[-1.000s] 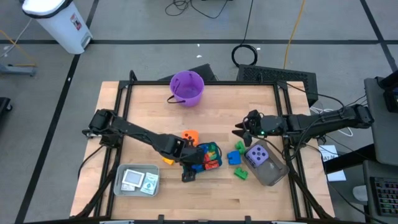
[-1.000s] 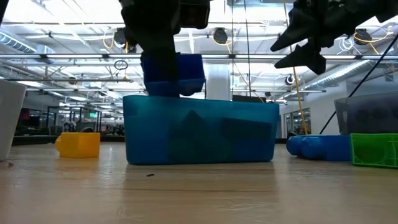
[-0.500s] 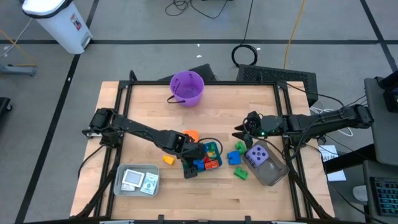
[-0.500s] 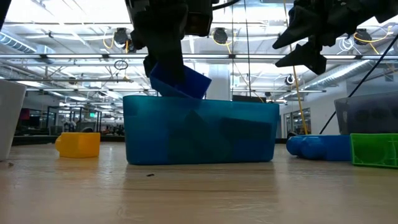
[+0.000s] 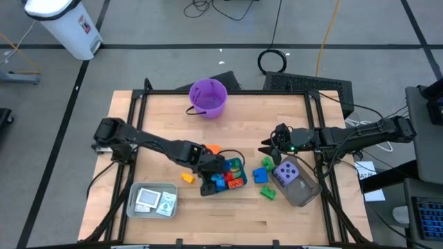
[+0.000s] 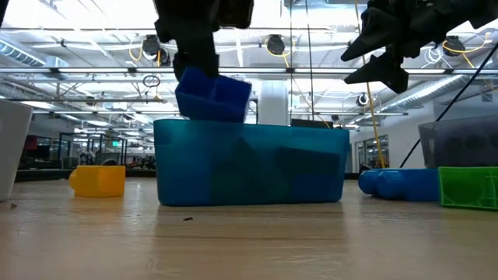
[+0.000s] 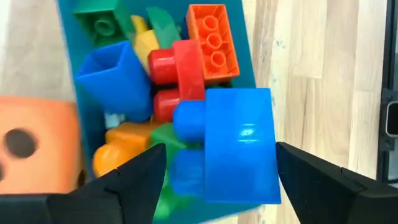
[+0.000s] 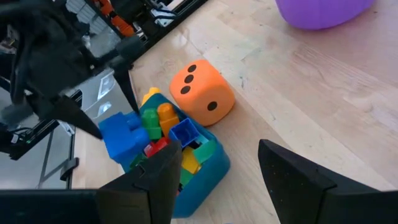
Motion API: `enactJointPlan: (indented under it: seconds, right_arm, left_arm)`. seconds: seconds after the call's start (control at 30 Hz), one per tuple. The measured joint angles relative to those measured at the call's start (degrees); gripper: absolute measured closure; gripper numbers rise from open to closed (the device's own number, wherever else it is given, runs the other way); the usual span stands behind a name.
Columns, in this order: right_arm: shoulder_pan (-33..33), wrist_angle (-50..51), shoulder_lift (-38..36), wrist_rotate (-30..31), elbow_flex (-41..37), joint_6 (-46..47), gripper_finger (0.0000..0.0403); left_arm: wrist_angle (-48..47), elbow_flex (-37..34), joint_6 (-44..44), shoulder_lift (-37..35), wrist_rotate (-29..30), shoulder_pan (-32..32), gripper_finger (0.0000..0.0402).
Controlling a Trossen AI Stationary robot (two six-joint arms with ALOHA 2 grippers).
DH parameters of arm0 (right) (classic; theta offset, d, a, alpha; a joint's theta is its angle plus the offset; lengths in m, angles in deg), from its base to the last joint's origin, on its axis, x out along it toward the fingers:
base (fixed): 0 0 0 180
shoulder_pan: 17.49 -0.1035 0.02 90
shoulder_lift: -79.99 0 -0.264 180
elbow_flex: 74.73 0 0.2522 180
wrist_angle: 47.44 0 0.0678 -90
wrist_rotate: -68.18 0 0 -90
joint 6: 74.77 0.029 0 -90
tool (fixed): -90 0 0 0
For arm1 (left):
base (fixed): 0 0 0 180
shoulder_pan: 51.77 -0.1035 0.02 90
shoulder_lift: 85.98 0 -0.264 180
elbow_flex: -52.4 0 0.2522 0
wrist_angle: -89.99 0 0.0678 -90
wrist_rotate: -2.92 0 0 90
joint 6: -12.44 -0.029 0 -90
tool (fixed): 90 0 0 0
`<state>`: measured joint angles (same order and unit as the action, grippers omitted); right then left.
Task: Pick & Place Toys
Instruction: Put the left blue game piece into the blue bin, then put the top green game piece into the blue bin
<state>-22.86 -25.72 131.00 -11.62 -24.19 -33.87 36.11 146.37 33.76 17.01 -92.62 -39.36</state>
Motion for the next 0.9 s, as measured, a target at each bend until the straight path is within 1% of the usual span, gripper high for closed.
enactJointPlan:
  seconds: [0.17,0.33,0.43,0.53,0.63,0.77,0.83,0.9]
  right_arm:
    - [0.00,-0.04,0.00,0.00,0.02,0.00,0.0197]
    - [0.00,-0.41,0.00,0.00,0.02,0.00,0.0197]
    - [0.00,-1.58,0.02,-0.28,0.02,0.13,0.0197]
    - [0.02,-7.44,0.02,-2.74,0.02,-0.56,0.0197]
    - [0.00,-17.62,0.02,-4.52,0.02,-2.22,0.0197]
    - [0.00,-32.50,0.02,-4.42,0.20,-5.12,0.0197]
    - [0.00,-35.50,0.00,-4.31,1.56,-6.74,0.0197]
    - [0.00,-33.51,0.03,-4.30,4.34,-8.27,0.0198]
  left_arm:
    - [-4.52,0.00,-0.27,-4.31,0.68,-0.96,0.0096]
    - [-4.54,0.00,-0.30,-9.81,1.75,-2.23,0.0096]
    - [-4.55,0.00,-0.01,-13.26,3.39,-2.98,0.0096]
    - [-2.60,0.00,0.35,-17.10,5.32,-3.90,0.0096]
    - [3.03,0.00,0.95,-20.67,6.19,-4.87,0.0096]
    - [11.79,0.00,-0.90,-24.56,6.24,-6.05,0.0096]
    - [14.66,0.00,-2.36,-26.03,6.25,-6.51,0.0096]
    - [16.74,0.04,-4.18,-26.99,6.23,-6.86,0.0096]
